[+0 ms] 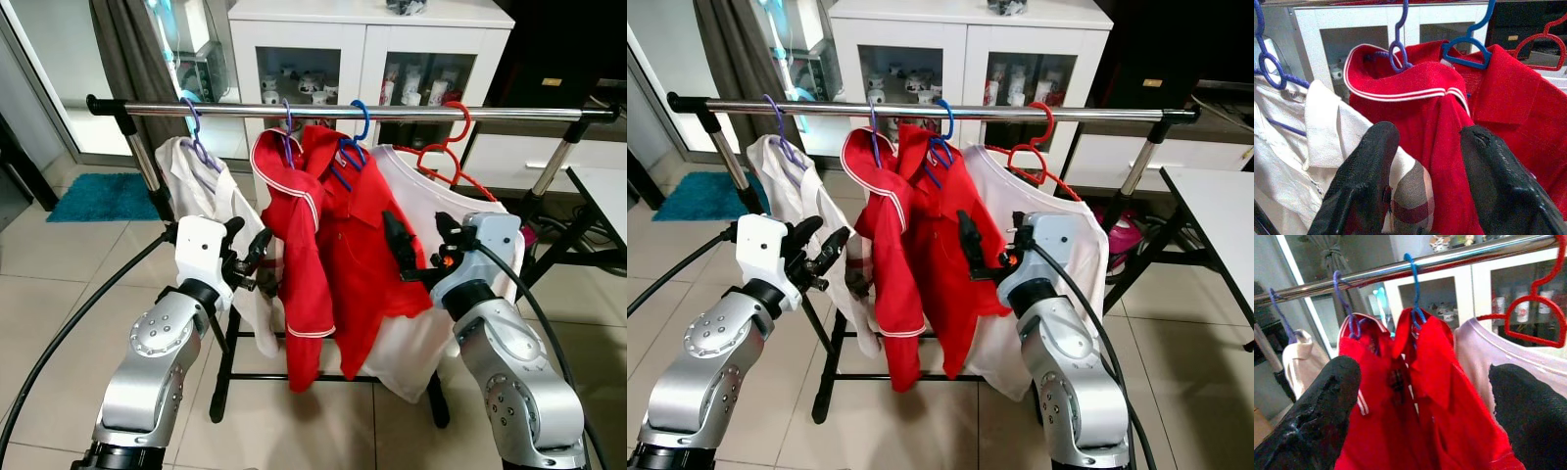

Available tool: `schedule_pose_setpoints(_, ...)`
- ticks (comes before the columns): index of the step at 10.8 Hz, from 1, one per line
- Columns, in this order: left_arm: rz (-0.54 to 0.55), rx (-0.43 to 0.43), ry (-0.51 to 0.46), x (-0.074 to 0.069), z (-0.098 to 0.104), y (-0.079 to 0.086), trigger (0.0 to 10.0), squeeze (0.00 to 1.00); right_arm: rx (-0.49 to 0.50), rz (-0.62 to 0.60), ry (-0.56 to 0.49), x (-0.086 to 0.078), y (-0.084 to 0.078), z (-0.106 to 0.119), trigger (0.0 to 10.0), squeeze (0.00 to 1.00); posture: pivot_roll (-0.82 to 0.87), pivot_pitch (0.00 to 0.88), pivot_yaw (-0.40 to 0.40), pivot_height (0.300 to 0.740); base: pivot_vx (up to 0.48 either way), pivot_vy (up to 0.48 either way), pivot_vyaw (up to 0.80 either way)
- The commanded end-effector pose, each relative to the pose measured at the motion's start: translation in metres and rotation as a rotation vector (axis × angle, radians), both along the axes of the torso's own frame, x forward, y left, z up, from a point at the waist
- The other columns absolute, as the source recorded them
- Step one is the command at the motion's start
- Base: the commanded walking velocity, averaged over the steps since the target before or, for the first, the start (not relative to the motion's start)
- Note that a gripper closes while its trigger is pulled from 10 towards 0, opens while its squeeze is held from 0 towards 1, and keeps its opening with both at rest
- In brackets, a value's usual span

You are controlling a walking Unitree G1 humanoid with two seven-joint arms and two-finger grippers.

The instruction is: Hang hanger

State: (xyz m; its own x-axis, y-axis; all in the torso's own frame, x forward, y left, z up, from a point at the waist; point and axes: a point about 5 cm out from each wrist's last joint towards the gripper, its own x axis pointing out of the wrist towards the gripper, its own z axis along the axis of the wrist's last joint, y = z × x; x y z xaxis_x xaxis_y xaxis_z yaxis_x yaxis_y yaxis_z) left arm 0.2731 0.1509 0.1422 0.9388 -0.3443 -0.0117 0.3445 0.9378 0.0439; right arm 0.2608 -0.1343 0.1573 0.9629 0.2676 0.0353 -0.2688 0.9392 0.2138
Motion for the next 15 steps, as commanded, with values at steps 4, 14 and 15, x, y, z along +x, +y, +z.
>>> schedule_pose_setpoints(4,0.005,0.033,-0.026,0.001,0.003,0.0,10.0,0.0,-0.061,0.041,-0.012,-0.002,0.007,-0.001,10.0,0.0,-0.1,0.0,0.019,0.74,0.0,-0.171,0.4)
schedule_pose_setpoints(14,0.006,0.028,-0.001,0.004,0.001,-0.001,10.0,0.0,-0.06,-0.06,-0.003,0.001,-0.003,-0.005,10.0,0.0,-0.1,0.0,0.035,0.74,0.0,-0.213,0.08)
schedule_pose_setpoints(15,0.005,0.027,0.002,0.004,0.001,-0.001,10.0,0.0,-0.066,-0.065,-0.003,0.001,-0.004,-0.006,10.0,0.0,-0.1,0.0,0.034,0.74,0.0,0.0,0.0)
